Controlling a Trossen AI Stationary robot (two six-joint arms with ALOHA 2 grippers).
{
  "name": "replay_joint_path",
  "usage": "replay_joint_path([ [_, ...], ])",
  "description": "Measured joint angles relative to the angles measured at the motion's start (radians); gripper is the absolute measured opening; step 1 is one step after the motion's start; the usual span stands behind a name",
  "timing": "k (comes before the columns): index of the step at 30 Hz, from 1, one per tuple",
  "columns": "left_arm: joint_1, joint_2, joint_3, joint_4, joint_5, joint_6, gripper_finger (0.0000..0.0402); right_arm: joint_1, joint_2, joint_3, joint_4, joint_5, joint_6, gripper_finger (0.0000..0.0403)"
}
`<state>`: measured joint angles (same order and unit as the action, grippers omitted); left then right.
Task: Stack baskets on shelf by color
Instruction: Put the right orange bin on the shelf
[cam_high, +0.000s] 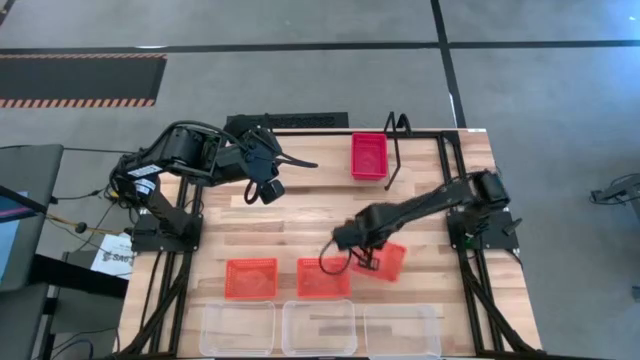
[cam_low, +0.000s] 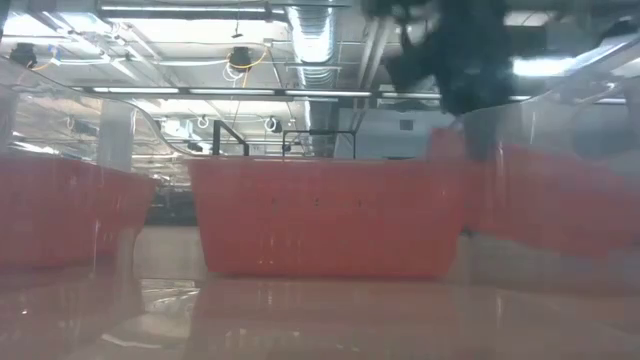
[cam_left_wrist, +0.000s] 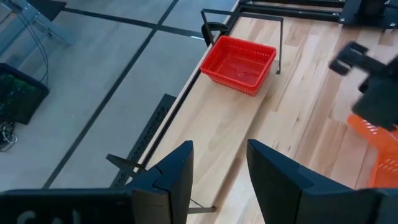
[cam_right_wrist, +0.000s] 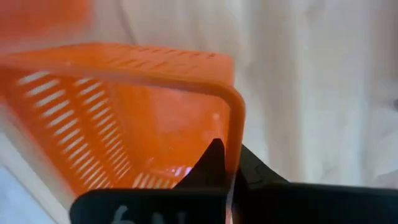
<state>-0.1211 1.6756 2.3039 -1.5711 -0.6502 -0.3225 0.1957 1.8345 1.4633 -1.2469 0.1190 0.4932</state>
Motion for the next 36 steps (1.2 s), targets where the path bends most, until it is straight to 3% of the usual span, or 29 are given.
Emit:
replay_joint_path([
  [8, 0.000, 0.000, 0.000, 0.000, -0.001, -0.020, 0.0139, -0.132, -0.202, 0.142, 0.171, 0.171, 0.024, 0.0004],
  [15, 0.000, 0.000, 0.000, 0.000, -0.002, -0.036, 0.0139, -0.286, -0.271, 0.152, 0.508, 0.179, -0.057, 0.0003],
  [26, 0.000, 0.000, 0.000, 0.000, -0.005, -0.041, 0.0139, -0.495, -0.118, 0.152, 0.698, 0.162, 0.032, 0.0003],
  [36, 0.000, 0.000, 0.000, 0.000, -0.001, -0.047, 0.0139, -0.591, 0.036, 0.150, 0.680, 0.012, 0.238, 0.0003],
])
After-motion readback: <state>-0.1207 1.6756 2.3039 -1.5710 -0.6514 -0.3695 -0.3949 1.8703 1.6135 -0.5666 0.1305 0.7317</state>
